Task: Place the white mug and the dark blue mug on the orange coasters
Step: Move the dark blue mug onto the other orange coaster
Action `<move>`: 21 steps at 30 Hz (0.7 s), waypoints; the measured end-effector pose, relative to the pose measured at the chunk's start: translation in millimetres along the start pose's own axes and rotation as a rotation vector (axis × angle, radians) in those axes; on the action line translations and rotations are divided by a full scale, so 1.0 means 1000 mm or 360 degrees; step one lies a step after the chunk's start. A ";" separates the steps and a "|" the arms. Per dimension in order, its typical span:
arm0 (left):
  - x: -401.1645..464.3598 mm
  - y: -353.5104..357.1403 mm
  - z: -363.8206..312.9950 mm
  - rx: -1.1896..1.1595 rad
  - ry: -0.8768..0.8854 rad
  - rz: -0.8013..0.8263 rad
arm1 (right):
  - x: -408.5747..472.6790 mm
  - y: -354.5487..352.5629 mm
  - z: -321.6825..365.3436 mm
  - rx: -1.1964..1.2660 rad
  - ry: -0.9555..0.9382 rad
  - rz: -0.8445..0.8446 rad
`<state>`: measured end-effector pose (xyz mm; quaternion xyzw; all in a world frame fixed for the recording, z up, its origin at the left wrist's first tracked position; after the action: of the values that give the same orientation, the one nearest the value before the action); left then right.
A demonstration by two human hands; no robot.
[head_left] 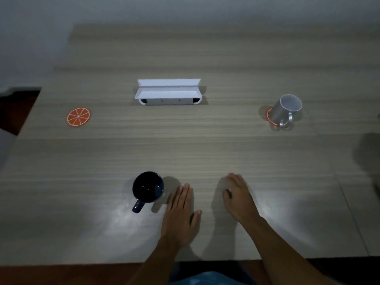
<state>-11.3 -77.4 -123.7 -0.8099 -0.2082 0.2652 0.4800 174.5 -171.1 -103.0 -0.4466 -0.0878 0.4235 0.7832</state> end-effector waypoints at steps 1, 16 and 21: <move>-0.011 -0.001 0.005 -0.0037 -0.0013 -0.0002 | -0.002 0.006 0.005 -0.0028 -0.0029 0.0022; -0.088 -0.038 0.102 -0.0594 -0.0585 -0.0631 | -0.020 0.078 0.058 -0.0610 -0.0214 0.0345; -0.078 -0.059 0.105 -0.0994 -0.0552 -0.0676 | -0.020 0.081 0.054 -0.0716 -0.0200 0.0394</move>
<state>-142.3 -26.6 -95.6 -0.7990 -0.5188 0.2170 0.2130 86.5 -132.2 -129.4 -0.5898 -0.1730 0.5127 0.5994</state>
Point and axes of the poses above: each hand's wrist, its own x-axis towards the middle knuckle, its own y-axis out of the palm, z = x × y, the point moved 4 cm from there along x, towards the middle knuckle, and after that the axes turned 1 degree about -y, right-handed, at the moved point
